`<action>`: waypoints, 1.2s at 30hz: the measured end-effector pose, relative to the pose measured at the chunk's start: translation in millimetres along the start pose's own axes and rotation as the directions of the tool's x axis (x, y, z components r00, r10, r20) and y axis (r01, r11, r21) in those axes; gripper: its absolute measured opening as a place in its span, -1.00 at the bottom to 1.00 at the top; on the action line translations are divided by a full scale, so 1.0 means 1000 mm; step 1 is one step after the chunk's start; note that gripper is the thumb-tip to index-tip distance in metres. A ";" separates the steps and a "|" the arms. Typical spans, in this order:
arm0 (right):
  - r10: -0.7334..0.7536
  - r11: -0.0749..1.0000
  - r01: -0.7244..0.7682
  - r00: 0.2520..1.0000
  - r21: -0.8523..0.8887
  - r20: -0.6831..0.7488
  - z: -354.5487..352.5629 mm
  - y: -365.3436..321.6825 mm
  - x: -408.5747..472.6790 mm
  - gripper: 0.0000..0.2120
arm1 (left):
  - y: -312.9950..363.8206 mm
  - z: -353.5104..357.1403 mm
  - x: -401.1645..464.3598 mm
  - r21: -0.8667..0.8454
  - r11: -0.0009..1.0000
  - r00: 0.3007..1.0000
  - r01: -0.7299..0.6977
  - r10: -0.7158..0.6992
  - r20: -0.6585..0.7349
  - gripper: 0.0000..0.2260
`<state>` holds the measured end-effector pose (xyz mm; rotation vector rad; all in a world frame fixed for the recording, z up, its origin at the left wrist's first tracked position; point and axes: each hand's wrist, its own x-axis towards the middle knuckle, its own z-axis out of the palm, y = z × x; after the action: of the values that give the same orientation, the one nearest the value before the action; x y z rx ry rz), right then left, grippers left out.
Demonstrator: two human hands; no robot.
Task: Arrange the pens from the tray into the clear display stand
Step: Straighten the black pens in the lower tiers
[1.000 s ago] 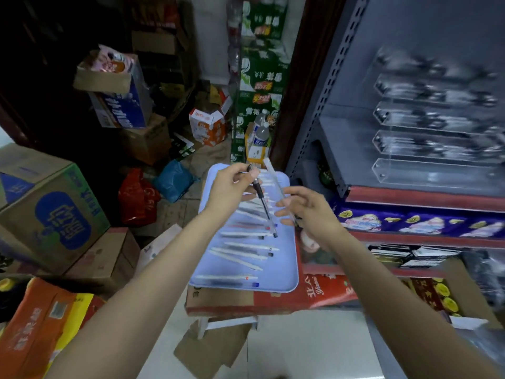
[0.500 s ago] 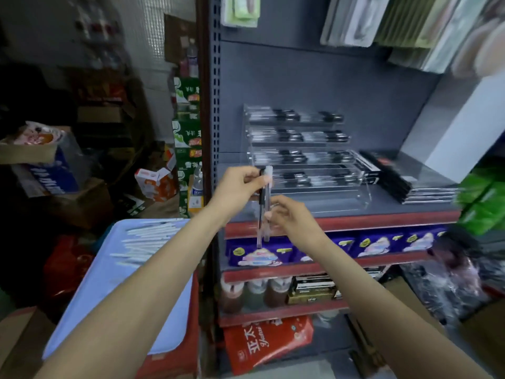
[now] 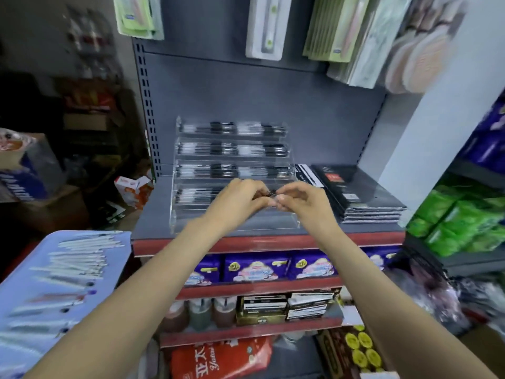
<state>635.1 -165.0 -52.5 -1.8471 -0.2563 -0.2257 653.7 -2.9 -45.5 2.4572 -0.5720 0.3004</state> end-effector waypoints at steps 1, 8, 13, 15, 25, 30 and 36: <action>0.013 1.000 -0.012 1.000 0.024 -0.025 -0.007 0.004 0.003 -0.87 | 0.000 0.000 0.003 0.025 1.000 1.000 0.018 -0.017 -0.020 -0.79; 0.070 0.995 -0.082 0.978 -0.055 -0.197 -0.043 0.032 0.028 -0.81 | -0.016 -0.003 0.014 0.032 0.999 1.000 -0.021 0.021 -0.005 -0.72; 0.066 0.979 -0.108 0.971 -0.175 -0.230 -0.045 0.049 0.054 -0.81 | -0.026 -0.001 0.026 0.003 1.000 1.000 -0.026 0.026 0.000 -0.63; 0.066 0.974 -0.110 0.973 -0.196 -0.219 -0.045 0.052 0.064 -0.88 | -0.030 -0.001 0.033 -0.052 0.999 0.999 -0.005 0.003 -0.038 -0.71; 0.003 0.888 -0.020 0.999 -0.459 -0.037 -0.046 0.077 0.105 -0.87 | -0.054 0.013 0.049 -0.036 0.998 0.992 0.051 -0.055 -0.110 -0.74; -0.013 0.714 0.131 0.985 -0.688 0.173 -0.052 0.086 0.115 -0.86 | -0.047 0.024 0.060 -0.058 0.995 0.989 0.083 -0.090 -0.114 -0.73; 0.008 0.570 0.243 0.953 -0.784 0.302 -0.058 0.085 0.116 -0.79 | -0.041 0.036 0.074 -0.069 0.988 0.985 0.136 -0.142 -0.096 -0.86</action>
<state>769.1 -237.0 -81.2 -2.8204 -0.5407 -0.1921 740.6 -18.6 -69.5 2.3923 -0.3594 0.3420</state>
